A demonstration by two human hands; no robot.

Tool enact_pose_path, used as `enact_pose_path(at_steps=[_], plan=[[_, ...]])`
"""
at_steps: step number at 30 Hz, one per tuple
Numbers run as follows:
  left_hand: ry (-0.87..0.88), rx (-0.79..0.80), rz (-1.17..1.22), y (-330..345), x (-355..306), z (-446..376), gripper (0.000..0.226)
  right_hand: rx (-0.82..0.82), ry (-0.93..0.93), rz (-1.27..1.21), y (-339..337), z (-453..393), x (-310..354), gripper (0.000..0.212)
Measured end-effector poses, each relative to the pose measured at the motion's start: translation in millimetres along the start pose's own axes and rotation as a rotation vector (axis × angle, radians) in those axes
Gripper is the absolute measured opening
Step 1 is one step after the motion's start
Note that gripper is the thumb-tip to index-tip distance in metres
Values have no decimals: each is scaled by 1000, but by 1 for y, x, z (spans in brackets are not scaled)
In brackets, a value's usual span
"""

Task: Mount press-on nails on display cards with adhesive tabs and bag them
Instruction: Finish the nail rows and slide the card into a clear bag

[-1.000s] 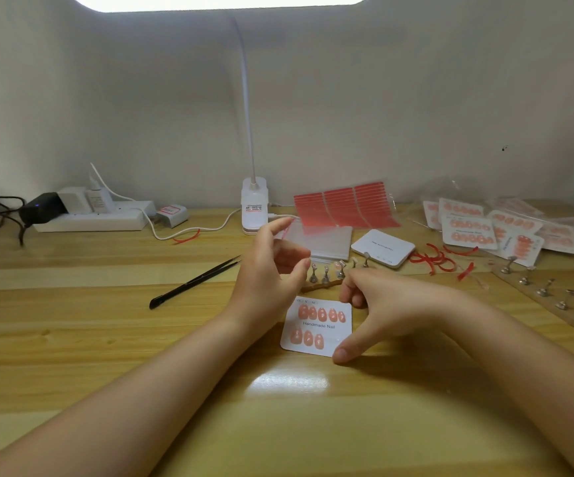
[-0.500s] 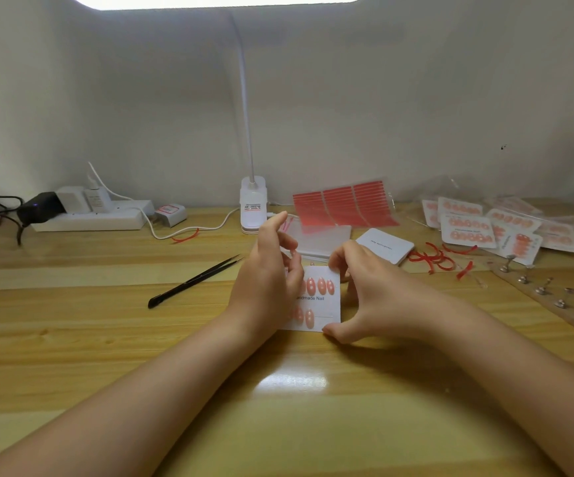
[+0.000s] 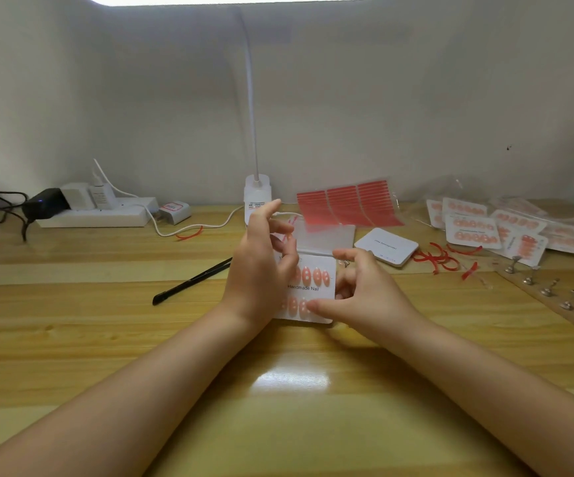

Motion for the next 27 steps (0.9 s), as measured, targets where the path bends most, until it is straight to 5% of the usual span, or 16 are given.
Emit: enact_pose_path(at_steps=[9,15,17,20,27], plan=[[109,-47,41,-4,-20,-3,49,81,-13,-219,8,10,16,77],[165,-90,88,-9,-32,-4,43,149,-62,-463,11,16,31,110],[127,-115,94,-14,-29,-8,41,197,44,-648,12,12,26,92],[37,-159,123,-22,-19,-13,39,364,155,-833,22,14,32,24],[-38,-184,151,-33,-19,-24,30,239,201,-869,2,6,28,17]])
Point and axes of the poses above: each hand's wrist, its own z-axis away from the middle knuckle, its own y-axis out of the palm, x = y × z, the point moved 9 cm from there along -z, towards the middle knuckle, and after that the axes turned 14 degrees about z, right-handed, at the moved point
